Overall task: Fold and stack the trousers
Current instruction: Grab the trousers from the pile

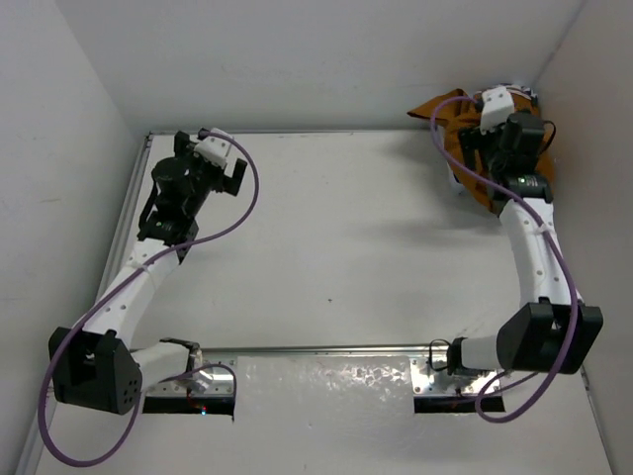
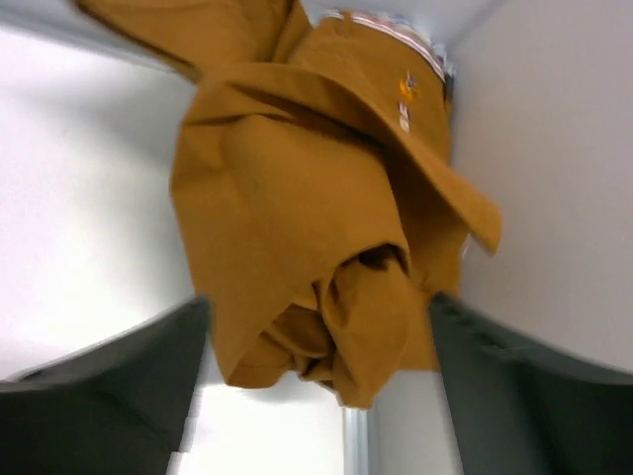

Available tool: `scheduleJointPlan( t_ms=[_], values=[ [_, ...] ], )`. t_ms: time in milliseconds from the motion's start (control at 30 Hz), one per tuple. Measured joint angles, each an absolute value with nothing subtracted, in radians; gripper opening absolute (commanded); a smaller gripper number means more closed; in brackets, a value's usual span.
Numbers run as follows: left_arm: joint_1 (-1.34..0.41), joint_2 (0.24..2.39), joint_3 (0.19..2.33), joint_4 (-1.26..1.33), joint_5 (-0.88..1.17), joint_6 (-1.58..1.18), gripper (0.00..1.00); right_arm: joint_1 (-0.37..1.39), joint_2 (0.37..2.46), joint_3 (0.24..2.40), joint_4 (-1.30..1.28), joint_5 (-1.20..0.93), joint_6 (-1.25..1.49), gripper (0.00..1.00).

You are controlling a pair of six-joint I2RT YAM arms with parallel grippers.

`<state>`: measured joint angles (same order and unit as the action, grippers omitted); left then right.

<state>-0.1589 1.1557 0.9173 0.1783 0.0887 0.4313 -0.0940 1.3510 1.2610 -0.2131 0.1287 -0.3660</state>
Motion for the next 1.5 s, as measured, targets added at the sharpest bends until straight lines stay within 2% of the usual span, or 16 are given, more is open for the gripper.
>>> scheduleJointPlan(
  t_ms=[100,133,200,333,467,667,900,1033,1100,1200,1233,1267,1333,1367,1500],
  values=[
    [-0.165,1.135,0.879,0.097,0.093,0.384,1.0,-0.159,1.379,1.28,-0.234,0.116,-0.193,0.73],
    [-0.166,1.134,0.868,0.068,0.093,0.373,1.0,-0.181,1.389,1.28,-0.245,0.108,-0.117,0.84],
    [-0.169,1.135,0.845,0.024,0.087,0.353,1.0,-0.21,1.406,1.279,-0.251,0.099,-0.023,0.99],
    [-0.169,1.149,0.805,-0.02,0.071,0.302,1.0,-0.236,1.441,1.245,-0.237,0.087,0.193,0.99],
    [-0.169,1.148,0.752,0.002,0.006,0.245,1.0,-0.234,1.47,1.232,-0.231,0.081,0.29,0.99],
    [-0.169,1.148,0.707,0.025,-0.088,0.211,1.0,-0.233,1.494,1.219,-0.205,0.063,0.326,0.99],
    [-0.169,1.145,0.646,0.063,-0.13,0.212,1.0,-0.233,1.323,0.949,-0.078,0.04,0.31,0.98],
    [-0.169,1.153,0.646,0.078,-0.131,0.212,1.0,-0.233,1.391,1.026,-0.049,0.011,0.321,0.95],
    [-0.169,1.166,0.648,0.089,-0.131,0.216,1.0,-0.233,1.465,1.096,-0.019,0.007,0.339,0.9],
    [-0.169,1.178,0.651,0.093,-0.135,0.231,1.0,-0.232,1.586,1.195,-0.006,0.005,0.366,0.72],
    [-0.169,1.179,0.652,0.094,-0.138,0.234,1.0,-0.229,1.622,1.223,-0.004,0.002,0.369,0.48],
    [-0.169,1.179,0.654,0.094,-0.142,0.239,1.0,-0.229,1.654,1.249,-0.006,0.002,0.367,0.33],
    [-0.169,1.179,0.66,0.098,-0.148,0.245,1.0,-0.225,1.709,1.302,-0.019,-0.001,0.373,0.07],
    [-0.169,1.178,0.661,0.101,-0.15,0.246,1.0,-0.223,1.729,1.328,-0.031,-0.002,0.372,0.0],
    [-0.169,1.178,0.662,0.107,-0.153,0.249,1.0,-0.201,1.748,1.421,-0.084,0.001,0.356,0.0]
  ],
)
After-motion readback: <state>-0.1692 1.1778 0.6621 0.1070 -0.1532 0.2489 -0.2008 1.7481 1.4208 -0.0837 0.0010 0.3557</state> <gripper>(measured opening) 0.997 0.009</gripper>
